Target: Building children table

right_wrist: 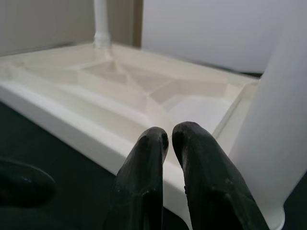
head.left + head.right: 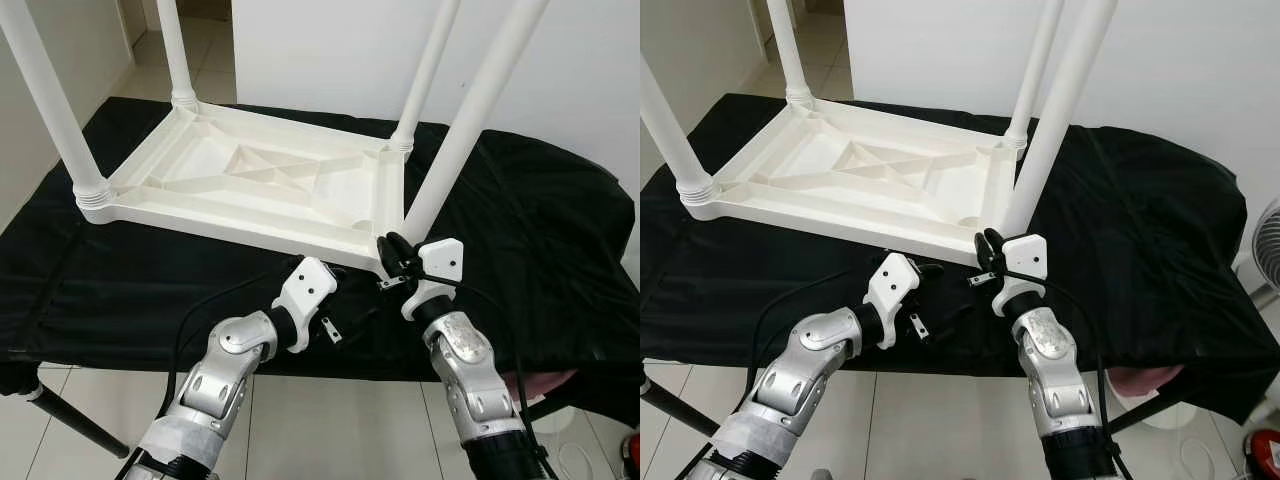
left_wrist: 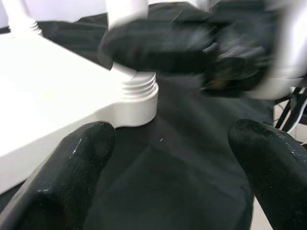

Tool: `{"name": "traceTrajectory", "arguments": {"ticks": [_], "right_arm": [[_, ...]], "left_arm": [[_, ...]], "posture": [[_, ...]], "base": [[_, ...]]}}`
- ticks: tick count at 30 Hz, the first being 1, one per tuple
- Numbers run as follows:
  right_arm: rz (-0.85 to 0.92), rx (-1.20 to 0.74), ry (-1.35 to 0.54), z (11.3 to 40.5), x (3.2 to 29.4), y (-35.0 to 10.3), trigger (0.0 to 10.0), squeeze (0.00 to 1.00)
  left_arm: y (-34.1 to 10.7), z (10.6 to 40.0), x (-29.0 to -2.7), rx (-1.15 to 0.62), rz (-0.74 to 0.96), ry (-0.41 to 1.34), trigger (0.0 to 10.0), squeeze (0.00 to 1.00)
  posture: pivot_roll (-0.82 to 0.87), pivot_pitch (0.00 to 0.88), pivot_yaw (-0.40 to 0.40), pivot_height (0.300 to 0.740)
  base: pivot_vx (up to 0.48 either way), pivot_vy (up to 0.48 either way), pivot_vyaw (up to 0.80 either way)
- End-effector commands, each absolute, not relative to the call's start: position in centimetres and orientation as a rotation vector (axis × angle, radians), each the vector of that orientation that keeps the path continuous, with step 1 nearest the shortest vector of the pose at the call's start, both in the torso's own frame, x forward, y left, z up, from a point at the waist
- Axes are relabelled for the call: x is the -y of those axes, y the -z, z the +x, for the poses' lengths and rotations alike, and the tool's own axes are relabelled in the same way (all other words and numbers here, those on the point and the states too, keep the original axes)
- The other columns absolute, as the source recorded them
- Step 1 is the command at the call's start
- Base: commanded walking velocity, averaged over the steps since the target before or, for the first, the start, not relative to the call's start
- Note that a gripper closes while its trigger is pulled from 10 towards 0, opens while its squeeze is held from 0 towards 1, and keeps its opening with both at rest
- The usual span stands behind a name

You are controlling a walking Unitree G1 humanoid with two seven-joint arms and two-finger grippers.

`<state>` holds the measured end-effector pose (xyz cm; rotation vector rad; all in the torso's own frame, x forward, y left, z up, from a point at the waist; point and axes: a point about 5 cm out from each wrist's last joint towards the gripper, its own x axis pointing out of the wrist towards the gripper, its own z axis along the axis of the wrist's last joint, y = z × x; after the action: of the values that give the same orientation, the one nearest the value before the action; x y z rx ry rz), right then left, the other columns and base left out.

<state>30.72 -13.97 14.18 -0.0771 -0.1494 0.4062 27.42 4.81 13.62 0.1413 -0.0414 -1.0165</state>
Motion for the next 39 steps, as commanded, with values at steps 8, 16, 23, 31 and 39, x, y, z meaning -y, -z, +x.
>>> {"name": "traceTrajectory", "arguments": {"ticks": [8, 16, 23, 31, 39], "right_arm": [[-0.143, 0.069, -0.408, 33.6, 17.5, -13.7, 10.0, 0.0], [-0.159, 0.043, -0.341, 34.7, 19.9, -13.9, 10.0, 0.0], [-0.178, 0.022, -0.251, 35.4, 22.6, -14.3, 10.0, 0.0], [-0.181, 0.002, -0.118, 35.4, 26.1, -14.3, 10.0, 0.0], [-0.18, -0.015, -0.031, 34.7, 28.3, -13.8, 10.0, 0.0]], "left_arm": [[-13.6, 28.5, -5.1, 0.024, 0.156, 0.93, 10.0, 0.0], [-14.1, 30.7, -5.6, 0.02, 0.17, 0.787, 10.0, 0.0], [-15.4, 33.9, -6.8, 0.037, 0.176, 0.571, 10.0, 0.0], [-16.6, 37.1, -8.2, 0.018, 0.262, 0.548, 10.0, 0.0], [-15.8, 37.9, -8.9, -0.031, 0.341, 0.574, 10.0, 0.0]], "posture": [[-0.02, 0.0, -0.063, 0.74], [-0.01, 0.0, -0.06, 0.74], [-0.03, 0.0, -0.042, 0.74], [-0.04, 0.0, -0.031, 0.74], [-0.06, 0.0, -0.003, 0.74]], "base": [[0.0, 0.0, 0.0], [0.0, 0.0, 0.0], [0.0, 0.0, 0.0], [0.0, 0.0, 0.0], [0.0, 0.0, 0.0]]}}
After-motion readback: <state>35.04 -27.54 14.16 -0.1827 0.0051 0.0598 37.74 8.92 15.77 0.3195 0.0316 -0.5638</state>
